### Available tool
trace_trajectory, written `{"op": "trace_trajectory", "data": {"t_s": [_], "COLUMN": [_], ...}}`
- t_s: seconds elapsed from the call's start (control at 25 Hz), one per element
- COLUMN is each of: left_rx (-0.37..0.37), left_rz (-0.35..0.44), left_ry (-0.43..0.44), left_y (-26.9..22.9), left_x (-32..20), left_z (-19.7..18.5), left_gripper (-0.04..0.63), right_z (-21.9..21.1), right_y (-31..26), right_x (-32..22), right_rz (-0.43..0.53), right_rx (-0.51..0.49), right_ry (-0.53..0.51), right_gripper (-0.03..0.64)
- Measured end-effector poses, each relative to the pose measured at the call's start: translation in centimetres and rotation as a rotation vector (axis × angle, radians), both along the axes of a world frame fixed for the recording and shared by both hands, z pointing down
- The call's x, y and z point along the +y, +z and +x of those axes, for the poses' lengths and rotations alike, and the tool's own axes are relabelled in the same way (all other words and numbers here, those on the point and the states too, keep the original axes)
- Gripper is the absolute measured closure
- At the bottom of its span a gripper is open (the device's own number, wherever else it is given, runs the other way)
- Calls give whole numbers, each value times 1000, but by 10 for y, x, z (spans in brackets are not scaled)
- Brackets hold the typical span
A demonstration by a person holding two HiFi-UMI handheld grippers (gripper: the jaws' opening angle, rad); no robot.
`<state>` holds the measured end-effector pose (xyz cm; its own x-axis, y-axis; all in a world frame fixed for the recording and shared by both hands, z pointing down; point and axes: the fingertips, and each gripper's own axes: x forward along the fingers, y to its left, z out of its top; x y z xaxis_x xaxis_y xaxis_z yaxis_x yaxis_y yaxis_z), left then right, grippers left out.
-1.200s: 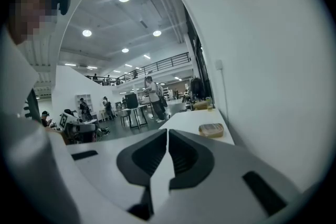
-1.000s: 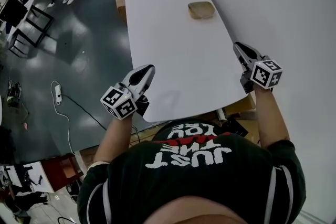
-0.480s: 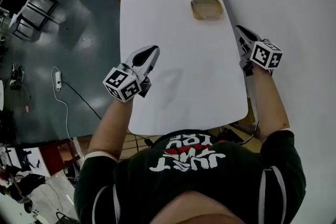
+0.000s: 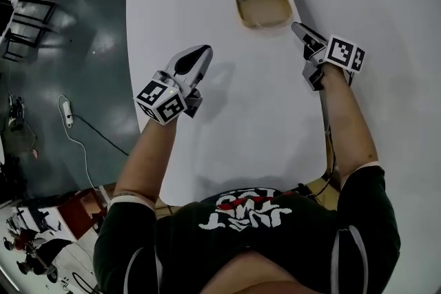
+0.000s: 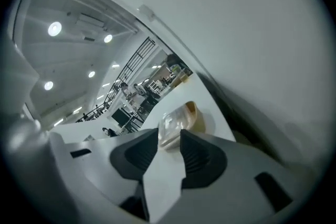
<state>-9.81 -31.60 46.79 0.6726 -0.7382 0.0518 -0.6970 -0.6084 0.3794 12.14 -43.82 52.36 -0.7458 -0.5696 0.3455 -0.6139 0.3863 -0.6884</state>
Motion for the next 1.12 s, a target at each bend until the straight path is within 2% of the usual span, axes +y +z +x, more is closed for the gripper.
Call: {"op": "trace_trajectory", "data": {"t_s": [0.2, 0.36, 0.84, 0.92, 1.12], "left_rx": [35, 47, 33, 33, 48], "left_rz": [-13, -29, 28, 34, 33], "left_ry": [45, 51, 90, 93, 91], "left_y": [14, 14, 4, 3, 4], "left_x": [-27, -33, -32, -31, -33], "left_z": [17, 22, 31, 31, 32], "left_gripper": [595, 595, 596, 595, 595], "right_z": [-1, -7, -29, -29, -27], "right_y": [11, 6, -3, -3, -3], "right_x": [-2, 6, 6, 6, 7], "right_rz": [-133, -210, -253, -259, -265], "right_rx": [-93, -115, -231, -245, -296], "right_ry": [5, 8, -41, -39, -47], "right_gripper": [502, 489, 491, 523, 552]}}
